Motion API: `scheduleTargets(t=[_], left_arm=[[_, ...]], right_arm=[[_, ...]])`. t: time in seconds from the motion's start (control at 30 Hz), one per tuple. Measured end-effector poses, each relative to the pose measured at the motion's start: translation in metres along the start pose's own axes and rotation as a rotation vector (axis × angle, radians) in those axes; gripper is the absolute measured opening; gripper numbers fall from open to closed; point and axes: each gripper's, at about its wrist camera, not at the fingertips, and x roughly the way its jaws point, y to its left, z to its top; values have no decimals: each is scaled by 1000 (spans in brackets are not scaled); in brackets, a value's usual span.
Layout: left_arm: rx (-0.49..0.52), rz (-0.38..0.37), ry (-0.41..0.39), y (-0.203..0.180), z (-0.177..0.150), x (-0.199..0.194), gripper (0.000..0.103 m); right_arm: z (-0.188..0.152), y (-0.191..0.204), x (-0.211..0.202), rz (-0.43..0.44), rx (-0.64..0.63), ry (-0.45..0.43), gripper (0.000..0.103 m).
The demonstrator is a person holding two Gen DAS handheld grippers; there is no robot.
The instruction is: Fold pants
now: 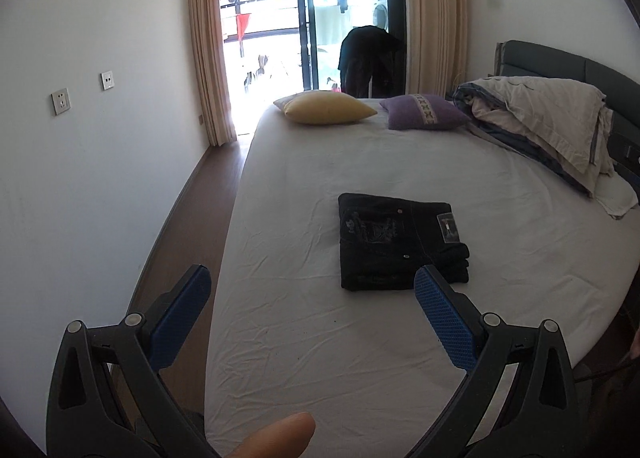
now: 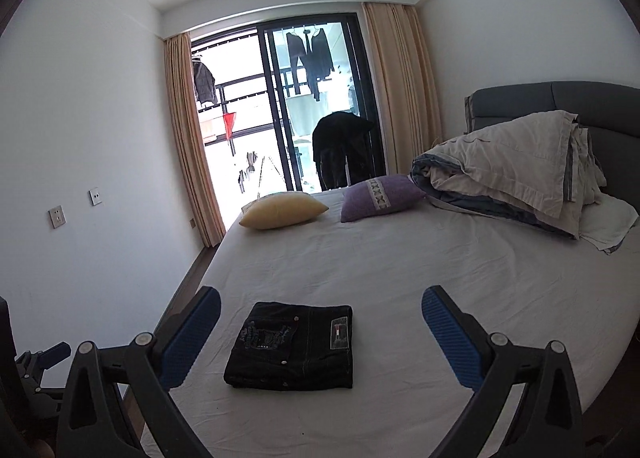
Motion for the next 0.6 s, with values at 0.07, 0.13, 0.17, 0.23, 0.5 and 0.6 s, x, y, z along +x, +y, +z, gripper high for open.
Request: scheduleTargets(t=[0.07, 0.13, 0.17, 0.23, 0.5, 0.6], left_arm=[[-8, -16, 59, -5, -4, 19, 103], [-3, -15, 95, -11, -5, 37, 103], [-3, -12, 108, -13, -6, 42, 103], [-4, -20, 131, -16, -7, 53, 103], [-11, -28, 180, -22, -5, 85, 103], [-11, -24, 187, -24, -5, 90, 103]], right_arm=[[-14, 1, 18, 1, 27, 88, 103], [-29, 6, 32, 3, 38, 168, 103], [-36, 9, 38, 1, 30, 199, 103], [-48, 17, 45, 8, -3, 240, 103], [-74, 32, 61, 5, -60, 321, 103], [-76, 36, 65, -2, -74, 341, 103]])
